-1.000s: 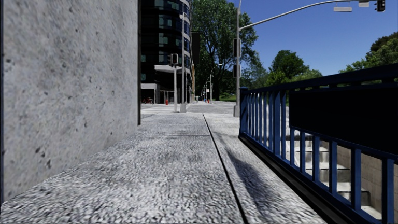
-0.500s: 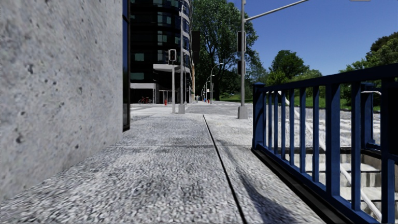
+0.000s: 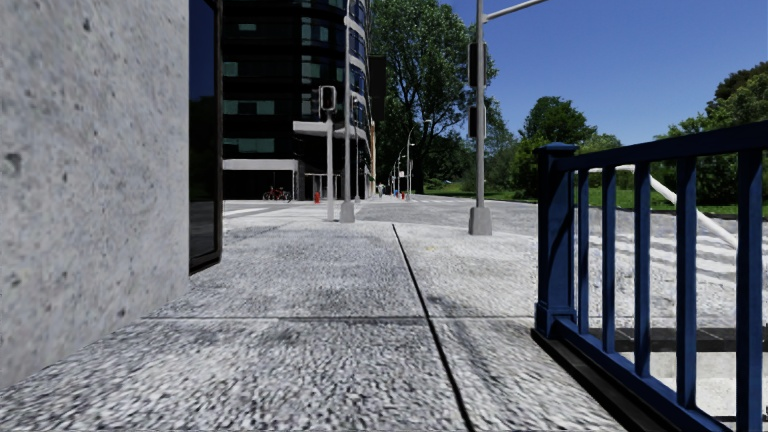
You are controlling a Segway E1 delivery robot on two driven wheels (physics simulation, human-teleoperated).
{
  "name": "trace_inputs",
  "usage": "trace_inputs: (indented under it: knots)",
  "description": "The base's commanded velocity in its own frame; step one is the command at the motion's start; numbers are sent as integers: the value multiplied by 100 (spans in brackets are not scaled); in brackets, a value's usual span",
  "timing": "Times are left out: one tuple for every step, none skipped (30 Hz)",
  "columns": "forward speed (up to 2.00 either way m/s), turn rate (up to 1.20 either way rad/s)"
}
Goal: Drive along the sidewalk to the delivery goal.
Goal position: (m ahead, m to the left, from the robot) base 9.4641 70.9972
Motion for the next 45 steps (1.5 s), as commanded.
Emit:
trace_inputs:
  knots:
    - [196, 0]
    - [196, 0]
    - [196, 0]
    - [196, 0]
    - [196, 0]
    - [196, 0]
    - [196, 0]
    - [196, 0]
    - [196, 0]
    - [196, 0]
    - [196, 0]
    - [196, 0]
    - [196, 0]
    - [196, 0]
    - [196, 0]
    - [196, 0]
    - [196, 0]
    - [196, 0]
    - [196, 0]
    - [196, 0]
    - [196, 0]
    - [196, 0]
    - [196, 0]
    - [196, 0]
    - [196, 0]
    - [196, 0]
    - [196, 0]
    - [196, 0]
    - [196, 0]
    - [196, 0]
    - [196, 0]
    - [196, 0]
    - [196, 0]
    - [196, 0]
    - [196, 0]
    - [196, 0]
    - [196, 0]
    - [196, 0]
    - [196, 0]
    - [196, 0]
    - [196, 0]
    - [196, 0]
    - [196, 0]
    - [196, 0]
    - [196, 0]
